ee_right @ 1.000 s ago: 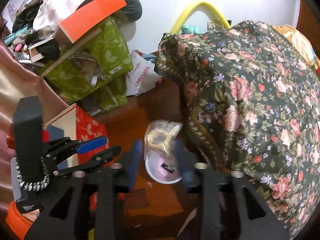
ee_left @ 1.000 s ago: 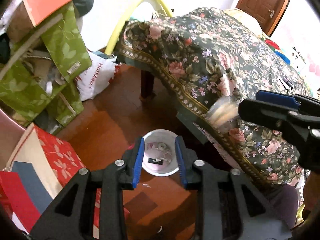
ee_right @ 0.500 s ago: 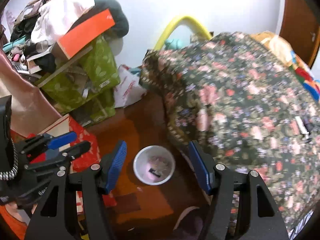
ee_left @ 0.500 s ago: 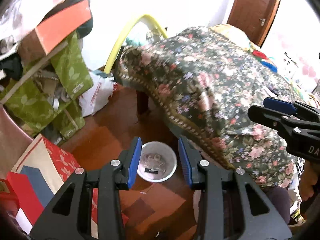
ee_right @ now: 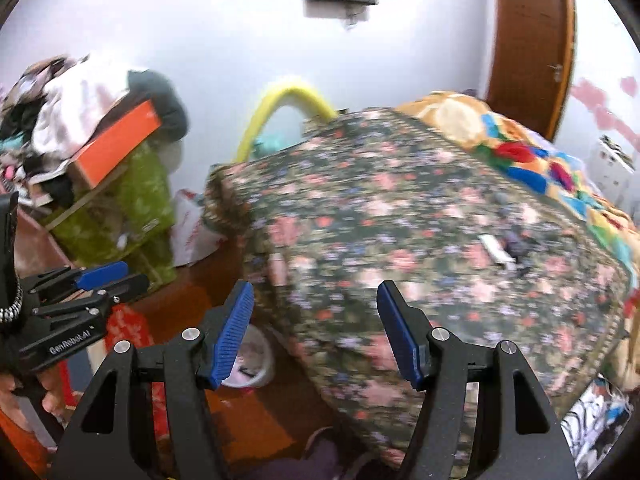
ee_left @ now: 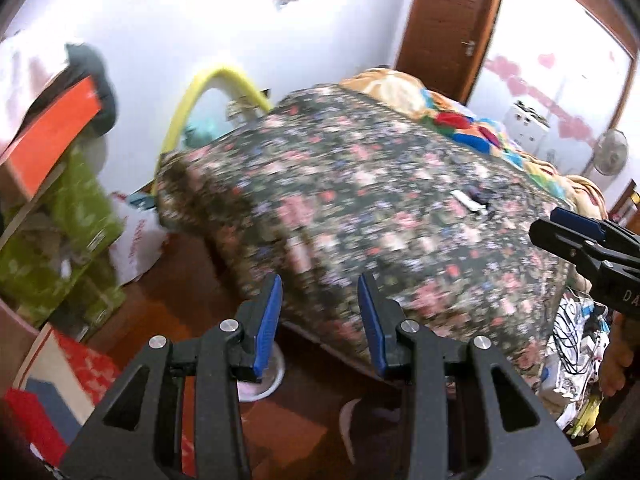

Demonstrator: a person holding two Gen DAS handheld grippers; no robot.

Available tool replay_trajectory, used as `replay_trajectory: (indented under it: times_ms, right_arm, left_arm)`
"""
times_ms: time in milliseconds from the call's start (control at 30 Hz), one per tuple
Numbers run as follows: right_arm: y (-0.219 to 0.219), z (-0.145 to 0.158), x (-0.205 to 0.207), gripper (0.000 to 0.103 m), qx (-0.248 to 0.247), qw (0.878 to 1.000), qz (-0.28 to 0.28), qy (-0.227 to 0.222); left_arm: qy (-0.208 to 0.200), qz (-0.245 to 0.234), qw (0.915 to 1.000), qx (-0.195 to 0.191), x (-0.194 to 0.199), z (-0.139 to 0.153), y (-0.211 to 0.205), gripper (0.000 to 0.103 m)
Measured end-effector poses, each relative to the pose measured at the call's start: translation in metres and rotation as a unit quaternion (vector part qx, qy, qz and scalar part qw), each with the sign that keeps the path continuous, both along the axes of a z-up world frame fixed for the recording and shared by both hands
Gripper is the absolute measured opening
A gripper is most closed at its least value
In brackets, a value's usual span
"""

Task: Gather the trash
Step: 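Move both open grippers back to the items on the bedspread, then grasp the purple spray bottle with the right gripper while the left gripper grasps the white tube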

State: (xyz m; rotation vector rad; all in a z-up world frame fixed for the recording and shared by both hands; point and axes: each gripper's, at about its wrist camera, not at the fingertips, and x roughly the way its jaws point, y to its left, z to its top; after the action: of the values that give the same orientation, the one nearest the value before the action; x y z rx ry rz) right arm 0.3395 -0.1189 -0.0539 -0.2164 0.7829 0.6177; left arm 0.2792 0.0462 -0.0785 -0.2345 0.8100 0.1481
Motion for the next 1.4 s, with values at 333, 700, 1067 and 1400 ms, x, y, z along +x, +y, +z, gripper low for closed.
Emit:
replay_trajectory:
  times_ms: [333, 700, 1067, 1400]
  right_arm:
    - [-0.112, 0.014, 0.046, 0.06, -0.008, 0.995, -0.097, -0.023]
    - [-0.183, -0.015, 0.11, 0.06, 0.009, 0.987, -0.159, 0.005]
    - [-0.192, -0.069, 0.197, 0.06, 0.007, 0.982, -0.182, 0.048]
    - [-0.177, -0.134, 0.284, 0.059, 0.006, 0.978, -0.194, 0.076]
  left_arm:
    - [-0.009, -0.074, 0.9972, 0.002, 0.082, 0.012, -0.094, 0.047]
    - [0.013, -0.122, 0.9925, -0.005, 0.168, -0.023, -0.162, 0.05]
    - [0.043, -0.141, 0.9891, -0.001, 0.248, -0.079, -0.189, 0.05]
    - [0.054, -0.141, 0.9885, 0.0, 0.314, -0.13, -0.197, 0.05]
